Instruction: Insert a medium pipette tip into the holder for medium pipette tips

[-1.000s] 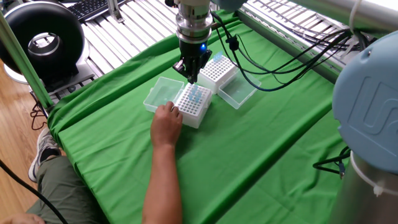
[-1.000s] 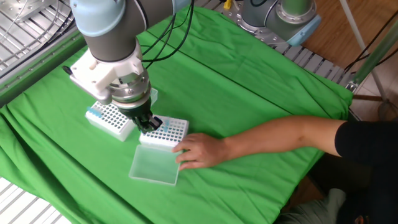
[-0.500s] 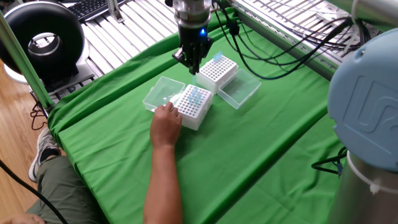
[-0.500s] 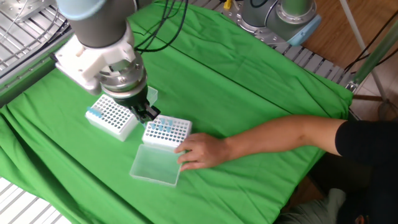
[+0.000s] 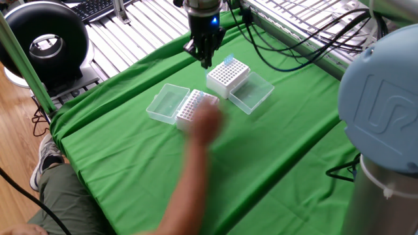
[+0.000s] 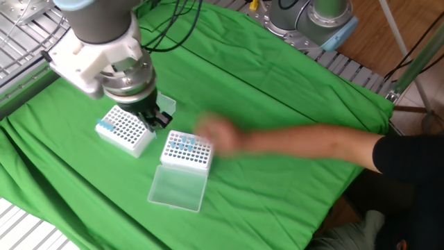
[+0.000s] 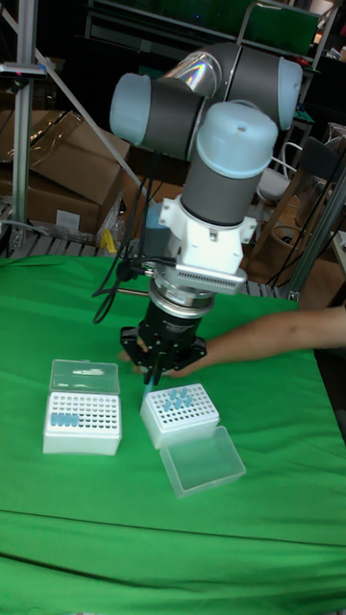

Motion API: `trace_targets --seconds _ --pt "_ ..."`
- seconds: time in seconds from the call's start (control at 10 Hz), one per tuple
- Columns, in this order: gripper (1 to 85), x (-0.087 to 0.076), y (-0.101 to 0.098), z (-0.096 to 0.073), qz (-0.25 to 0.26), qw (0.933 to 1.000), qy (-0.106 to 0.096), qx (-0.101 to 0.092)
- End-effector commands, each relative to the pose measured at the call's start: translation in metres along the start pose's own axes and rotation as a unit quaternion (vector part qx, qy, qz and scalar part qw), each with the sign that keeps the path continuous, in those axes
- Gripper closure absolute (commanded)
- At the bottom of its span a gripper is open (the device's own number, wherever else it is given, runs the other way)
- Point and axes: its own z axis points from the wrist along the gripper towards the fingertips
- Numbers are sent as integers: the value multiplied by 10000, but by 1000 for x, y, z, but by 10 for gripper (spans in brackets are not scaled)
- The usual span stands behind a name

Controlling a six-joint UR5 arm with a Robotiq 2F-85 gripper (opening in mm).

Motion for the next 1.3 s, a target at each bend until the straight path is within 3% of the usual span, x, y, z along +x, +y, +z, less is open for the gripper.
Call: trace_targets --seconds 0.0,0.5,1.2 --pt "847 -6 -35 5 -370 9991 -134 145" --pt "847 -9 -75 16 -724 9966 -304 248" --pt "847 -6 -72 28 -643 9972 -365 123"
